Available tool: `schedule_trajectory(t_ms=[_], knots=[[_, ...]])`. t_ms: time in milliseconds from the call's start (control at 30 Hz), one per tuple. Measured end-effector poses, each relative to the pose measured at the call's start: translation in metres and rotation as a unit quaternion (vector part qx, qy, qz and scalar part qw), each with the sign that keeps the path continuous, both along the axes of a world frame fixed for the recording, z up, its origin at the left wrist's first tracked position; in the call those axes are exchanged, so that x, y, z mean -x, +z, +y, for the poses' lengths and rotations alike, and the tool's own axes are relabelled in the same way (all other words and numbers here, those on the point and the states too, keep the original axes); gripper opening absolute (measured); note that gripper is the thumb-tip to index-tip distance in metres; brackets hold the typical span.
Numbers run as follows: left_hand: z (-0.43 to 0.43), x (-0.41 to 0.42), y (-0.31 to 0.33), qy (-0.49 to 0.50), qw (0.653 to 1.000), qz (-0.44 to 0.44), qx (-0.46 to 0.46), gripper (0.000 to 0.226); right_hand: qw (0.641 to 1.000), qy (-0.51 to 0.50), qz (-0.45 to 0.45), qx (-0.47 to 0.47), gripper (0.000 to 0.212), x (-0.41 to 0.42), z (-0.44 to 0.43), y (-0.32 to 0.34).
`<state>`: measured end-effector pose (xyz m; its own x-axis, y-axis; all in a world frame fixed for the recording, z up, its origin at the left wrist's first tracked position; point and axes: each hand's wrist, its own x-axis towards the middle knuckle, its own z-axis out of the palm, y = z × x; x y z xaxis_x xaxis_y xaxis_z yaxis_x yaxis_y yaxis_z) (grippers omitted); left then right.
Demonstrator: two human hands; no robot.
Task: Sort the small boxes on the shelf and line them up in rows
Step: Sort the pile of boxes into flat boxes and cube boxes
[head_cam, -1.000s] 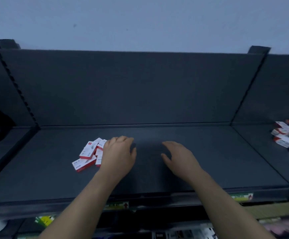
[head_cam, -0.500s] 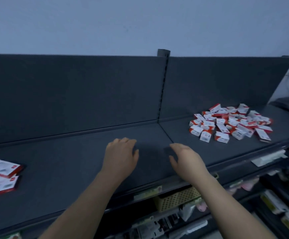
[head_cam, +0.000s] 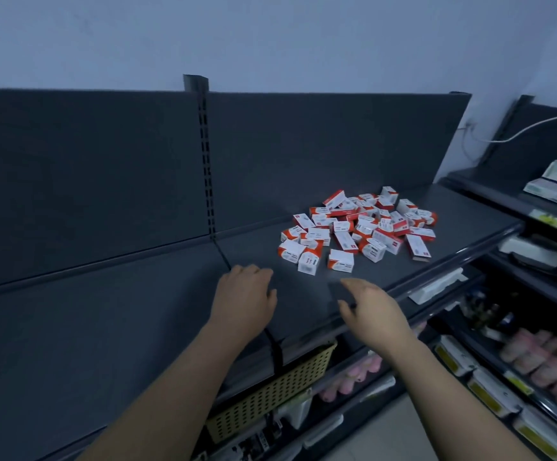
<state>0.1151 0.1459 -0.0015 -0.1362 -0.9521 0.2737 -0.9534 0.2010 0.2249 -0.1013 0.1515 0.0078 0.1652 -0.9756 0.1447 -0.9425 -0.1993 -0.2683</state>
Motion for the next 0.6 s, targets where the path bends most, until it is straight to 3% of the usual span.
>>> schedule_trajectory(t_ms=[333,600], knots=[[-0.080,0.053,-0.007,-0.054,0.997,0.009,-0.048,0.031,0.998,-0.058,-0.013,-0.008,0.042,0.032,-0.054,-0.004],[-0.118,0.074,-0.020,-0.027,0.992,0.029,-0.117,0.049,0.998,-0.041,-0.055,-0.007,0.039,0.040,-0.099,-0.011]])
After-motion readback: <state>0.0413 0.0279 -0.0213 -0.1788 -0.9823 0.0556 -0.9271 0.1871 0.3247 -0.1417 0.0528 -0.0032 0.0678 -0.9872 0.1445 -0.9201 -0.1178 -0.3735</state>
